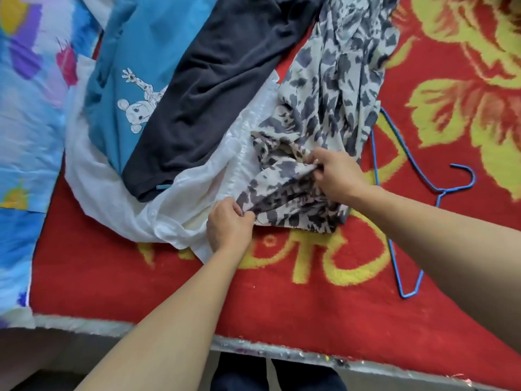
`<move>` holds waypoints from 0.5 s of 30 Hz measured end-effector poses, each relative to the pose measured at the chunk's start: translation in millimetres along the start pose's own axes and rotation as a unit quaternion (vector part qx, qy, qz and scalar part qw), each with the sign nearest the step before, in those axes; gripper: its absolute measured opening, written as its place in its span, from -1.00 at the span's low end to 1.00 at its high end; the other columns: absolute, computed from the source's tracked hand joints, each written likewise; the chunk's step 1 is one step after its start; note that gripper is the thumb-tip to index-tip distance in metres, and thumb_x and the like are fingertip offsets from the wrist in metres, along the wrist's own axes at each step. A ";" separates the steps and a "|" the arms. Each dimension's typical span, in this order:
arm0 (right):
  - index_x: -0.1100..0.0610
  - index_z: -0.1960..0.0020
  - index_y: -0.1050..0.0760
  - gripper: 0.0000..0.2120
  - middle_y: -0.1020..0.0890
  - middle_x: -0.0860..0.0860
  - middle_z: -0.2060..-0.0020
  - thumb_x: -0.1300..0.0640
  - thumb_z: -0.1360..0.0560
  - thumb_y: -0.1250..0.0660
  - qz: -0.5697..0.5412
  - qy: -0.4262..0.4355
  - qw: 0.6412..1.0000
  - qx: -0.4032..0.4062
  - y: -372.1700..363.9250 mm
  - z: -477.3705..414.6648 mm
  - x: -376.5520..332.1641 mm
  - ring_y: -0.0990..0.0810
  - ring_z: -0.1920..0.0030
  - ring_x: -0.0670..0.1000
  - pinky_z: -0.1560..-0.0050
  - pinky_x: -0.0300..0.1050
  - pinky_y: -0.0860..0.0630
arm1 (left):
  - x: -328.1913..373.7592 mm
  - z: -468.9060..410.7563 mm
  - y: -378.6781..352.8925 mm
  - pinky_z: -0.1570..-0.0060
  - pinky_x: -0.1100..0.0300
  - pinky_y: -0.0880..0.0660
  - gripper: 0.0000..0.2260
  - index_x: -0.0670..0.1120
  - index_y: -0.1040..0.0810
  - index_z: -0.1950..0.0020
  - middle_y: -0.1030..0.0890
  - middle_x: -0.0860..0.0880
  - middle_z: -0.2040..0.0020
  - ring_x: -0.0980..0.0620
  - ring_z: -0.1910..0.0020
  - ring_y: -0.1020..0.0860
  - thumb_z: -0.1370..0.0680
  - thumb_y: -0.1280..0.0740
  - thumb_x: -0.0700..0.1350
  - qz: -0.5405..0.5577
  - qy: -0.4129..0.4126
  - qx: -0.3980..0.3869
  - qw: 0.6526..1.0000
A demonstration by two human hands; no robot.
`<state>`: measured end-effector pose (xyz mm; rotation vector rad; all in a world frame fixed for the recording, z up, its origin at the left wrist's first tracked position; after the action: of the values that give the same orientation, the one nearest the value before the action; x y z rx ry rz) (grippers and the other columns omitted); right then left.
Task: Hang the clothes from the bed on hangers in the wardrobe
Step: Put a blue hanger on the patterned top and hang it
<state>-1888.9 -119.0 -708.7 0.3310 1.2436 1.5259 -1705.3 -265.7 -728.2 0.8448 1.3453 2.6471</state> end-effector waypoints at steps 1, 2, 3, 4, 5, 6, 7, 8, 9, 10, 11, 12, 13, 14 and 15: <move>0.11 -0.08 -0.51 -0.76 -0.57 0.08 0.10 0.30 -0.47 -0.20 -0.015 -0.003 1.000 0.016 15.0 12.2 9.9 -0.51 0.11 0.14 0.17 -0.04 -0.44 | 4.1 8.2 5.4 0.32 0.13 -0.26 -0.82 -0.08 -0.36 0.33 -0.48 -0.02 0.30 -0.05 0.26 -0.44 -0.40 -0.34 -0.18 0.017 -0.016 0.005 1.000; 0.13 -0.04 -0.50 -0.77 -0.54 0.07 0.15 0.32 -0.45 -0.19 -0.029 -0.004 0.999 0.033 29.3 25.6 15.9 -0.48 0.14 0.13 0.20 -0.04 -0.40 | 9.7 17.8 11.9 0.36 0.11 -0.23 -0.78 -0.07 -0.31 0.36 -0.44 -0.01 0.35 -0.05 0.30 -0.41 -0.38 -0.33 -0.22 0.033 -0.035 0.009 0.999; 0.14 0.02 -0.48 -0.80 -0.52 0.06 0.21 0.34 -0.43 -0.19 -0.034 -0.002 0.998 0.054 43.6 38.6 18.6 -0.47 0.18 0.14 0.25 -0.04 -0.35 | 17.2 28.5 20.3 0.40 0.10 -0.20 -0.74 -0.07 -0.25 0.38 -0.39 0.00 0.41 -0.04 0.34 -0.38 -0.37 -0.31 -0.26 0.049 -0.053 0.016 0.997; 0.13 0.07 -0.45 -0.83 -0.51 0.07 0.26 0.34 -0.41 -0.20 -0.036 0.002 0.997 0.073 56.3 50.1 18.5 -0.48 0.21 0.16 0.28 -0.03 -0.34 | 25.1 39.2 30.1 0.42 0.09 -0.17 -0.72 -0.06 -0.22 0.39 -0.33 0.01 0.44 -0.02 0.37 -0.33 -0.37 -0.28 -0.30 0.066 -0.066 0.024 0.995; 0.10 0.11 -0.42 -0.85 -0.53 0.08 0.29 0.31 -0.39 -0.19 -0.042 0.009 0.995 0.087 67.8 61.0 15.5 -0.49 0.24 0.20 0.29 0.00 -0.37 | 32.9 50.5 42.2 0.42 0.08 -0.15 -0.71 -0.06 -0.20 0.38 -0.29 0.02 0.46 0.00 0.40 -0.29 -0.38 -0.26 -0.32 0.083 -0.074 0.033 0.993; 0.08 0.13 -0.41 -0.87 -0.57 0.11 0.29 0.27 -0.37 -0.18 -0.052 0.019 0.994 0.097 80.1 72.2 10.1 -0.51 0.24 0.23 0.28 0.03 -0.42 | 40.6 61.4 55.7 0.41 0.09 -0.15 -0.72 -0.07 -0.21 0.38 -0.27 0.02 0.46 0.02 0.41 -0.26 -0.39 -0.25 -0.34 0.102 -0.078 0.043 0.991; 0.07 0.14 -0.41 -0.86 -0.59 0.13 0.27 0.22 -0.35 -0.15 -0.065 0.031 0.992 0.106 92.8 82.8 3.9 -0.53 0.23 0.24 0.26 0.06 -0.45 | 48.0 71.9 70.1 0.40 0.12 -0.16 -0.74 -0.09 -0.23 0.36 -0.27 0.02 0.45 0.04 0.42 -0.25 -0.40 -0.24 -0.34 0.121 -0.082 0.053 0.988; 0.06 0.13 -0.42 -0.84 -0.59 0.14 0.26 0.18 -0.34 -0.12 -0.079 0.039 0.990 0.114 107.4 94.0 -3.8 -0.53 0.21 0.24 0.24 0.07 -0.46 | 55.2 82.0 85.4 0.39 0.15 -0.19 -0.77 -0.10 -0.26 0.33 -0.29 0.02 0.44 0.06 0.42 -0.26 -0.42 -0.24 -0.35 0.145 -0.084 0.062 0.984; 0.04 0.12 -0.43 -0.82 -0.57 0.11 0.28 0.15 -0.34 -0.10 -0.101 0.046 0.987 0.117 122.8 105.8 -13.1 -0.53 0.21 0.21 0.23 0.06 -0.45 | 62.6 92.5 101.6 0.38 0.17 -0.23 -0.79 -0.10 -0.30 0.29 -0.32 0.03 0.43 0.08 0.42 -0.28 -0.44 -0.24 -0.34 0.172 -0.088 0.070 0.979; 0.01 0.09 -0.44 -0.80 -0.54 0.05 0.31 0.13 -0.36 -0.09 -0.125 0.050 0.984 0.115 137.1 117.9 -24.0 -0.51 0.22 0.17 0.22 0.03 -0.43 | 70.3 102.7 118.7 0.36 0.18 -0.27 -0.81 -0.09 -0.33 0.24 -0.35 0.03 0.41 0.08 0.42 -0.31 -0.46 -0.25 -0.33 0.200 -0.094 0.075 0.972; 0.01 0.03 -0.45 -0.77 -0.50 -0.02 0.34 0.10 -0.38 -0.09 -0.144 0.059 0.982 0.104 150.6 130.2 -37.3 -0.48 0.24 0.13 0.23 0.00 -0.41 | 78.7 113.3 136.2 0.35 0.17 -0.30 -0.84 -0.09 -0.36 0.19 -0.38 0.02 0.40 0.09 0.43 -0.34 -0.49 -0.25 -0.33 0.225 -0.104 0.077 0.966; 0.02 -0.05 -0.46 -0.72 -0.47 -0.06 0.36 0.04 -0.40 -0.10 -0.151 0.070 0.982 0.087 162.9 142.9 -51.8 -0.46 0.24 0.11 0.21 0.00 -0.41 | 87.1 124.1 154.1 0.35 0.18 -0.33 -0.86 -0.09 -0.39 0.14 -0.42 0.02 0.38 0.10 0.43 -0.37 -0.50 -0.23 -0.33 0.241 -0.119 0.079 0.960; 0.02 -0.13 -0.46 -0.66 -0.47 -0.07 0.34 -0.03 -0.41 -0.12 -0.146 0.085 0.983 0.072 174.3 155.4 -65.9 -0.47 0.23 0.10 0.18 0.02 -0.44 | 95.6 134.7 172.8 0.34 0.19 -0.36 -0.86 -0.09 -0.43 0.09 -0.47 0.02 0.35 0.10 0.41 -0.42 -0.51 -0.22 -0.33 0.243 -0.142 0.085 0.956; 0.01 -0.16 -0.45 -0.61 -0.49 -0.06 0.32 -0.13 -0.42 -0.17 -0.128 0.100 0.985 0.062 184.8 167.8 -79.1 -0.49 0.21 0.08 0.16 0.02 -0.47 | 103.4 144.4 190.9 0.32 0.19 -0.38 -0.84 -0.08 -0.47 0.04 -0.52 0.03 0.31 0.09 0.37 -0.46 -0.52 -0.21 -0.33 0.233 -0.172 0.091 0.953; -0.02 -0.13 -0.47 -0.58 -0.50 -0.06 0.30 -0.25 -0.40 -0.23 -0.105 0.114 0.986 0.062 193.9 179.0 -89.4 -0.50 0.22 0.06 0.17 0.01 -0.47 | 109.8 153.8 207.9 0.30 0.18 -0.39 -0.81 -0.09 -0.51 0.00 -0.56 0.02 0.28 0.08 0.34 -0.49 -0.53 -0.20 -0.33 0.214 -0.209 0.095 0.950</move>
<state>-1828.6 -74.6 -440.4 0.1017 1.5084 1.3349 -1682.9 -250.5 -448.6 1.7859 1.4393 2.4102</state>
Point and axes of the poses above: each hand's wrist, its own z-axis away from the middle knuckle, its own y-axis out of the back of the hand, x = y × z, the point moved 5 cm from there along -z, towards the middle knuckle
